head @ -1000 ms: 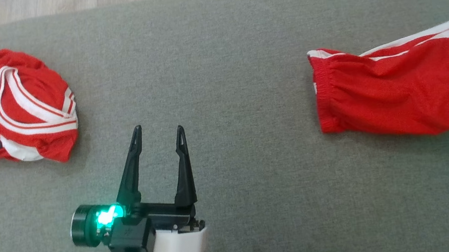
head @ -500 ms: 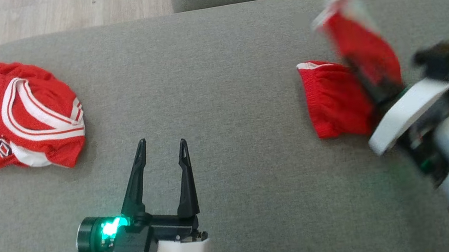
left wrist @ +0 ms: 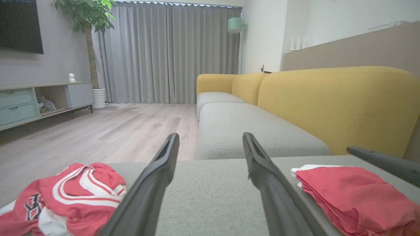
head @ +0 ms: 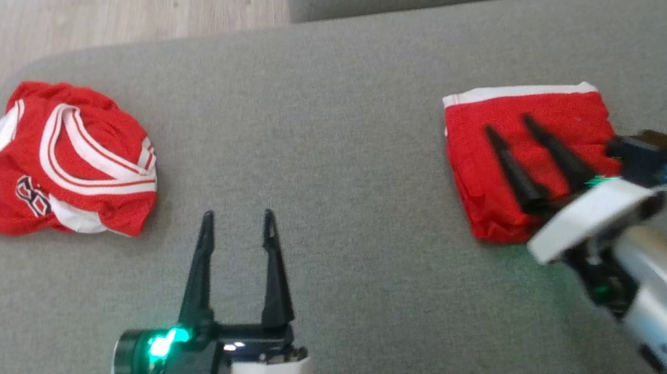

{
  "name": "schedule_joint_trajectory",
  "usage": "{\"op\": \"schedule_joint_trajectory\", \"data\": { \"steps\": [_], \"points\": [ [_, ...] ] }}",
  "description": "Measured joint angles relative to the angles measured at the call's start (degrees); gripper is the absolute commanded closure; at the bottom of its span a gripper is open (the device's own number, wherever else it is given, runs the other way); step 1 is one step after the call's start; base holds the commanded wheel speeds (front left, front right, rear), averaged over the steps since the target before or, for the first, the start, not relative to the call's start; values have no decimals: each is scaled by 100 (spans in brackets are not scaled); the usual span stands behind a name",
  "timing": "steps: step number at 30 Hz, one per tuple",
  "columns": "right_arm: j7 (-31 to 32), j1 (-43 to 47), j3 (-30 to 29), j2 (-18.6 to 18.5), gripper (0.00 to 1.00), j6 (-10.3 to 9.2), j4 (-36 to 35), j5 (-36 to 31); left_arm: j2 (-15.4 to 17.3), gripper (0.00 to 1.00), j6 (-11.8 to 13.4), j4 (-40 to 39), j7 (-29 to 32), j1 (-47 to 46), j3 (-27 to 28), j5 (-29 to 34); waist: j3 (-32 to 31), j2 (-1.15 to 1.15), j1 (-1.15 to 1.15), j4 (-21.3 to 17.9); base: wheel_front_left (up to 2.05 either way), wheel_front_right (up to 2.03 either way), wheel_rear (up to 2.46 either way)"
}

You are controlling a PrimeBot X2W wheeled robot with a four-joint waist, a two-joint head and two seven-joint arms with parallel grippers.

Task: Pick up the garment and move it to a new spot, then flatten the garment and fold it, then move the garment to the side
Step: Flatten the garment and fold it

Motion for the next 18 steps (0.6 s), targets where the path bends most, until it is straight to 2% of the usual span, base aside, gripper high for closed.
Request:
{"op": "schedule_joint_trajectory", "data": {
  "steps": [4, 7, 12, 18],
  "points": [
    [-25, 628, -1139, -152, 0, 0, -619, -984, 1, 0, 56, -124, 0, 335, 171, -24, -231, 0, 0, -56, 0, 0, 0],
    [-42, 1401, -1782, 8, 0, 0, -1314, -1591, 4, 0, 67, -142, 0, 643, 319, -101, -434, 0, -1, -109, 0, 0, 0],
    [-42, 2664, -2204, 359, 0, 0, -1800, -2246, 5, 0, -24, -118, 0, 1062, 643, -91, -754, 0, -2, -193, 0, 0, 0],
    [-42, 3005, -2460, 603, 0, 0, -1803, -2716, 9, 0, -272, -44, 0, 1435, 968, -33, -1029, 0, -2, -339, 0, 0, 0]
  ]
}}
